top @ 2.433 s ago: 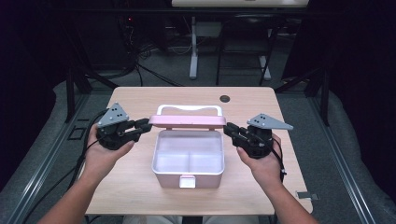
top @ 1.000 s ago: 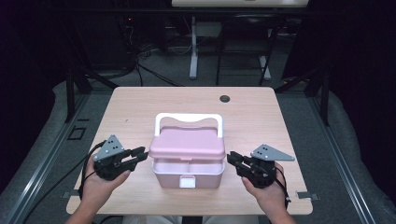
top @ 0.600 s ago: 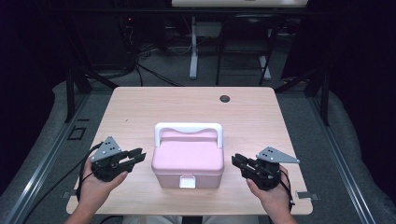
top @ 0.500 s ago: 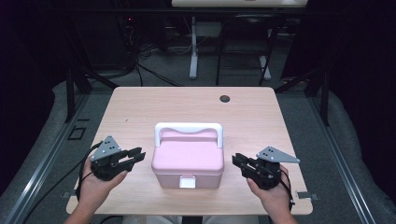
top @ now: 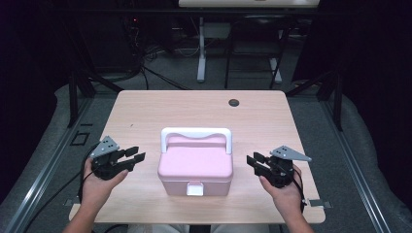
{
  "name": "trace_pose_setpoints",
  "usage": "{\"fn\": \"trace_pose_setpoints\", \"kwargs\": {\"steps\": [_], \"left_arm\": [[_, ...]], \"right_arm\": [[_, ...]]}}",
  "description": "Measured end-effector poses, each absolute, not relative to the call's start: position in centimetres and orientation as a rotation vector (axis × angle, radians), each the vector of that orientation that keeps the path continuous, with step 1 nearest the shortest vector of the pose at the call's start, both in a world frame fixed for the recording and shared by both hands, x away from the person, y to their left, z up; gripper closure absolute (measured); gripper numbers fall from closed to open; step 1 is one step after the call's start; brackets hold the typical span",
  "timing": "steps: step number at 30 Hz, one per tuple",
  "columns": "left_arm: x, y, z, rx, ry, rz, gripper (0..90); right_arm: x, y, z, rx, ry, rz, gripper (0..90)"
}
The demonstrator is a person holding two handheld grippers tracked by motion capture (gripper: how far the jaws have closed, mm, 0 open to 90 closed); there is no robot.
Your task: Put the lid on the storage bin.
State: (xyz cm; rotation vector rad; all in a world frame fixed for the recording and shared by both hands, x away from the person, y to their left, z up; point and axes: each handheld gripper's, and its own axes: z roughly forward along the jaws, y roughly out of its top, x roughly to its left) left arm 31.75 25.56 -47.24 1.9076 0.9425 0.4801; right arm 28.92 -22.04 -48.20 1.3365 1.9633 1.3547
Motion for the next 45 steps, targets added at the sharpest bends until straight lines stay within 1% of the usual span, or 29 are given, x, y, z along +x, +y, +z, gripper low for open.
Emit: {"fn": "trace_pose_setpoints", "kwargs": {"steps": [7,14,21,25,32,39,45], "left_arm": [[32.8,26.4,-49.4,1.894,1.012,0.493,58.2],[33.0,27.0,-50.7,1.885,1.035,0.503,55.2],[32.9,28.0,-51.9,1.845,1.092,0.515,53.0],[32.9,28.1,-52.5,1.843,1.097,0.503,52.4],[32.4,27.5,-54.1,1.922,1.087,0.507,52.5],[32.4,26.8,-54.4,1.976,1.050,0.516,52.2],[32.4,27.0,-54.6,1.953,1.061,0.502,51.9]], "right_arm": [[30.3,-22.8,-49.5,1.367,1.915,1.291,60.1],[30.3,-23.4,-51.1,1.333,1.879,1.196,55.4],[30.2,-23.9,-52.0,1.353,1.863,1.191,51.5],[30.1,-24.0,-52.9,1.372,1.859,1.185,51.4],[30.0,-23.7,-53.8,1.329,1.860,1.130,51.3],[29.9,-23.6,-54.1,1.336,1.859,1.149,51.1],[30.0,-23.5,-54.3,1.328,1.865,1.157,51.0]]}}
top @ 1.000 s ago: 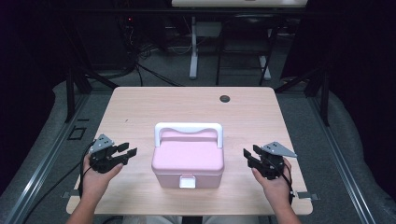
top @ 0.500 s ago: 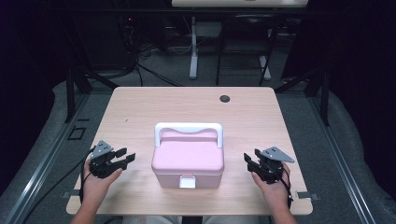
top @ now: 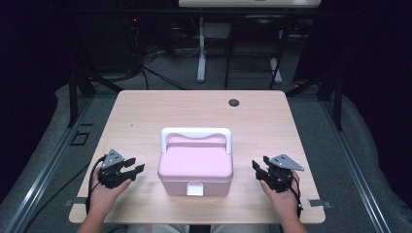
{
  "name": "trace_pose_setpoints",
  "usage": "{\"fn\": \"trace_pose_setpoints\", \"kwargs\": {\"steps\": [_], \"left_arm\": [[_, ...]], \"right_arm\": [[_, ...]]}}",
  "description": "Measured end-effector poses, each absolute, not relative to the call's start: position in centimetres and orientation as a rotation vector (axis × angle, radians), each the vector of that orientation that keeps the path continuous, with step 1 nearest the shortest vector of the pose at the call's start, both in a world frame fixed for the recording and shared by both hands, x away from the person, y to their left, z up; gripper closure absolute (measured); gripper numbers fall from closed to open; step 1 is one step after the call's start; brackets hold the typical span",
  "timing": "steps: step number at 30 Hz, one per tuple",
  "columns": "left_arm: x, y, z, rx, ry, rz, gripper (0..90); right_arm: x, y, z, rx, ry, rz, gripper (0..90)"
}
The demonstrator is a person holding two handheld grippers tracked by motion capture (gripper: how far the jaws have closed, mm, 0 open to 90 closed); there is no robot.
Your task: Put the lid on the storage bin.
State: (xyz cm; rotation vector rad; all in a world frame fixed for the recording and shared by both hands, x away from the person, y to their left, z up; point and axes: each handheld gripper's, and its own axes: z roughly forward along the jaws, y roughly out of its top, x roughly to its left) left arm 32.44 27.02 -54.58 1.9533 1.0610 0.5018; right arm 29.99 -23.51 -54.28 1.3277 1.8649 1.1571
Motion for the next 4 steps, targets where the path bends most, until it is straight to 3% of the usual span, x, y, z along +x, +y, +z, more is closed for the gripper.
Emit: {"fn": "trace_pose_setpoints", "kwargs": {"steps": [4], "left_arm": [[32.45,27.22,-54.44,1.929,1.056,0.495,51.1]], "right_arm": [[30.13,-23.64,-54.37,1.336,1.868,1.153,50.5]]}}
